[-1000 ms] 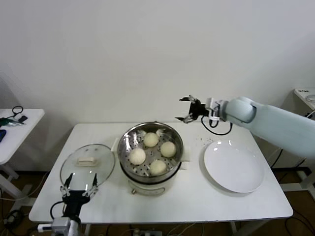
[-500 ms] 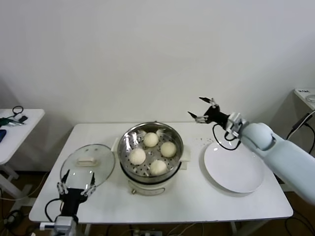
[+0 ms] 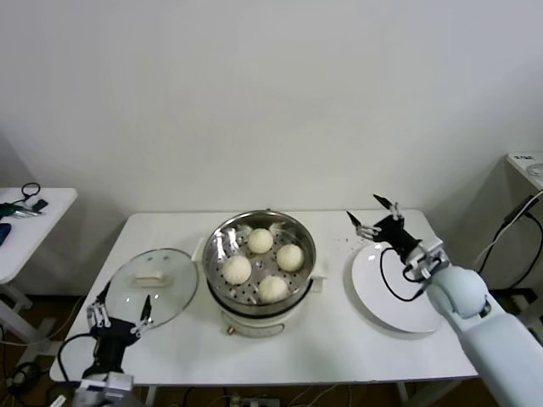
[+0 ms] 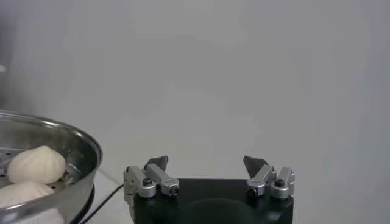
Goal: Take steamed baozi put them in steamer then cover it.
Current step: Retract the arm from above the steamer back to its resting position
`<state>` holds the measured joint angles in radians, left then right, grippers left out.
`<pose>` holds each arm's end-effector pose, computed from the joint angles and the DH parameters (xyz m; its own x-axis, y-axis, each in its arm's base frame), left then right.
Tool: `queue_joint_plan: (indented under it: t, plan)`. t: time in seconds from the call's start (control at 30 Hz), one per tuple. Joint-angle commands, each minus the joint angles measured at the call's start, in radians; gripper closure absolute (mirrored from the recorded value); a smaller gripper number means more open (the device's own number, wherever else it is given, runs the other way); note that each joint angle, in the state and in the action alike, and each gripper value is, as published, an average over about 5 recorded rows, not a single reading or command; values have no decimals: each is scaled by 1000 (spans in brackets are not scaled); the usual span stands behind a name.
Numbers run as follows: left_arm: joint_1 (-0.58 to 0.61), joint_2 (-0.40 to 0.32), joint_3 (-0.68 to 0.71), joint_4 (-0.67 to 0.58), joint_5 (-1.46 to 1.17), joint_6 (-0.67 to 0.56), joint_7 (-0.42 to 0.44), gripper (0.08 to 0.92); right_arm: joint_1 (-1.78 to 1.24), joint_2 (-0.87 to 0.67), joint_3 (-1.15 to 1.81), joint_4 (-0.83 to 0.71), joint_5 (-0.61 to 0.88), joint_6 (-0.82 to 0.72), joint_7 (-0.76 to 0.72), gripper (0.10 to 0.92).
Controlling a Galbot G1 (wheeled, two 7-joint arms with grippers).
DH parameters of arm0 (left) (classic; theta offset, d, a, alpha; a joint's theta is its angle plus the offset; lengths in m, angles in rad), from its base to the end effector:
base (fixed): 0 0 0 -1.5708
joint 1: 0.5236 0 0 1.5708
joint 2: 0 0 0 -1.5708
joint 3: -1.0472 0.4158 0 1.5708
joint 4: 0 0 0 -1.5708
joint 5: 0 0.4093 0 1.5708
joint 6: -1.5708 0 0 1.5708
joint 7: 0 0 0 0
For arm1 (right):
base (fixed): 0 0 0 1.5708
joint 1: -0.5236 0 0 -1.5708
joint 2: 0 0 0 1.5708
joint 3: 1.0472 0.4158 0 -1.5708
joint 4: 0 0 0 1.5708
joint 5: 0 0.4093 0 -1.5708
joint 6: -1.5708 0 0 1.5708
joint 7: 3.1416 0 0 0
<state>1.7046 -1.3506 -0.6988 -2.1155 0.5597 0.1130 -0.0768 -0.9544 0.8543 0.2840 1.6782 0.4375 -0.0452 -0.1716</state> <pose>0.1595 0.1040 -0.3575 -0.9803 -0.1668 0.1054 -0.0309 0.6575 0.7529 0.4255 -0.1714 -0.3058 -0.9170 -0.3918 0.0745 -0.3969 0.8781 -0.2673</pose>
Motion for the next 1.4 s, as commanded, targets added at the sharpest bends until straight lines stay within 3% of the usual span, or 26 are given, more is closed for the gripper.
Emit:
queue_joint_plan:
  t: [0.03,0.2,0.73,1.4]
  plan:
    - [-34,69,-6,14,719,48,95,177,-321,153,300,104,-64,-22,8,203]
    - [-101,93,46,115,860,47,124,177,-334,163,302,96,-75,-12,6,203]
    - [-387,124,174,506,850,49,-4,177,-322,170,268,18,-144,0,8,203]
    - [-559,114,148,742,787,16,-12,177,-341,177,274,15,-186,16,12,203]
